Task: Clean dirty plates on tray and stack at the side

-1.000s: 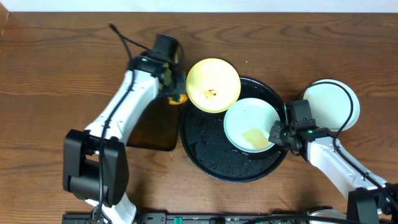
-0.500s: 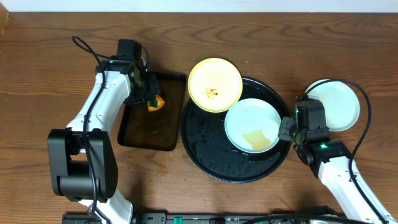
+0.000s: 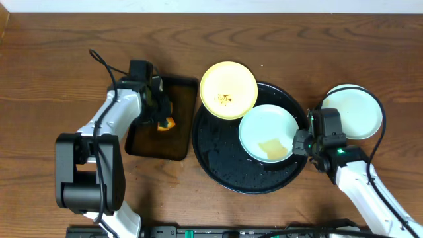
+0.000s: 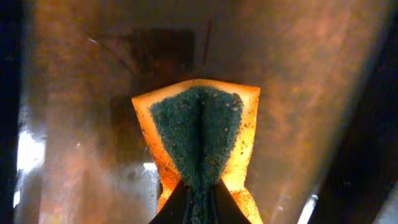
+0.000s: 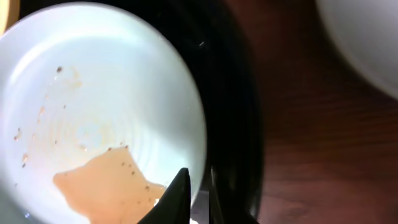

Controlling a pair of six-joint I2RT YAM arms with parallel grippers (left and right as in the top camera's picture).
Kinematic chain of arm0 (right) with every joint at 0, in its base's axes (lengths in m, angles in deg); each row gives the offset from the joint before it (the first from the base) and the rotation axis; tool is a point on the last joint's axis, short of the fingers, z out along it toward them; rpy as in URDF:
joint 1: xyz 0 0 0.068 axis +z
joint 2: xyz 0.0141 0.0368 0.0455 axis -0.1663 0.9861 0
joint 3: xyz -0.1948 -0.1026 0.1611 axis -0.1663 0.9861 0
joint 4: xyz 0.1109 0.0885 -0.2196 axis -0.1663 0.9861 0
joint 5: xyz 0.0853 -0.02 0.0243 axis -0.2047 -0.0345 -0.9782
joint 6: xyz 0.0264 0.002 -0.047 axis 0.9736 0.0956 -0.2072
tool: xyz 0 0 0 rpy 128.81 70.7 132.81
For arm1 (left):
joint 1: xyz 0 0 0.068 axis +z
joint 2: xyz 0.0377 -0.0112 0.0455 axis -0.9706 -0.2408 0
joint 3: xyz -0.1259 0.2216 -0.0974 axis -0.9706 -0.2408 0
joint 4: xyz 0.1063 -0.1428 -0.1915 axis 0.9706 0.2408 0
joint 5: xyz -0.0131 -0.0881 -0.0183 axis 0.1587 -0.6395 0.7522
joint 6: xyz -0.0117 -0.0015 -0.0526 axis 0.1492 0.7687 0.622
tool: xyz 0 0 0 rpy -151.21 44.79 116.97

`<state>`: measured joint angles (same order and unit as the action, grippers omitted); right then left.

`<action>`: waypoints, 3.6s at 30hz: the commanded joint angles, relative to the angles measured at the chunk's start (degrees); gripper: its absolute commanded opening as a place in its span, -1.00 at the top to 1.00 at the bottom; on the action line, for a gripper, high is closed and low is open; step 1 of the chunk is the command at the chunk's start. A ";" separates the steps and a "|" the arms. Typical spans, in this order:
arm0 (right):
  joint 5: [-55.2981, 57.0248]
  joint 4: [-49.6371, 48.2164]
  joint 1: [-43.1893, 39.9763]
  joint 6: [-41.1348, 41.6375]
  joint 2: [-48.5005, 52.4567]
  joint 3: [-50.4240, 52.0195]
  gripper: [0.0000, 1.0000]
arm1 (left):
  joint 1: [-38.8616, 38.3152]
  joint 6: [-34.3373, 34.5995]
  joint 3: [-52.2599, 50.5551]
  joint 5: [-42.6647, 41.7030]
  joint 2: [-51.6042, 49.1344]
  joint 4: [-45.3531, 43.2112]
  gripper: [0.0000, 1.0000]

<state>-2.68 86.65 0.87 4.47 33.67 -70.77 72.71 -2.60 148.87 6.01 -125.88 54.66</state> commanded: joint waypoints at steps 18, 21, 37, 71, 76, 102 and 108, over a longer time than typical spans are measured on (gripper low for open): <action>-0.52 2.34 -0.50 7.08 1.33 0.28 0.55 | 0.44 -3.04 -6.03 -2.58 1.84 -5.31 0.35; -2.71 2.08 -0.50 7.08 2.45 0.70 0.57 | 0.44 -3.04 -6.05 -2.58 1.75 -4.98 0.62; -4.04 -6.54 -0.50 14.60 14.40 0.79 0.93 | 0.44 -3.06 -6.10 -2.58 1.73 -4.79 0.62; -14.71 -9.55 -8.22 -3.26 -0.35 0.76 0.98 | 0.44 -3.06 -6.10 -2.58 1.70 -4.79 0.61; -12.55 -11.34 -8.22 -7.76 -1.49 0.46 0.98 | 0.44 -3.06 -6.10 -2.58 1.70 -4.79 0.61; -17.66 -14.86 -8.22 -8.35 16.48 -1.36 0.60 | 0.44 -3.04 -6.10 -2.58 1.70 -4.83 0.61; -17.77 -16.15 -8.22 -5.27 19.37 -1.36 0.98 | 0.44 -3.04 -6.10 -2.58 1.70 -4.81 0.61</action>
<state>-19.05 70.44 -6.91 -2.87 51.55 -71.66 73.21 -5.31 143.91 3.93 -124.81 49.09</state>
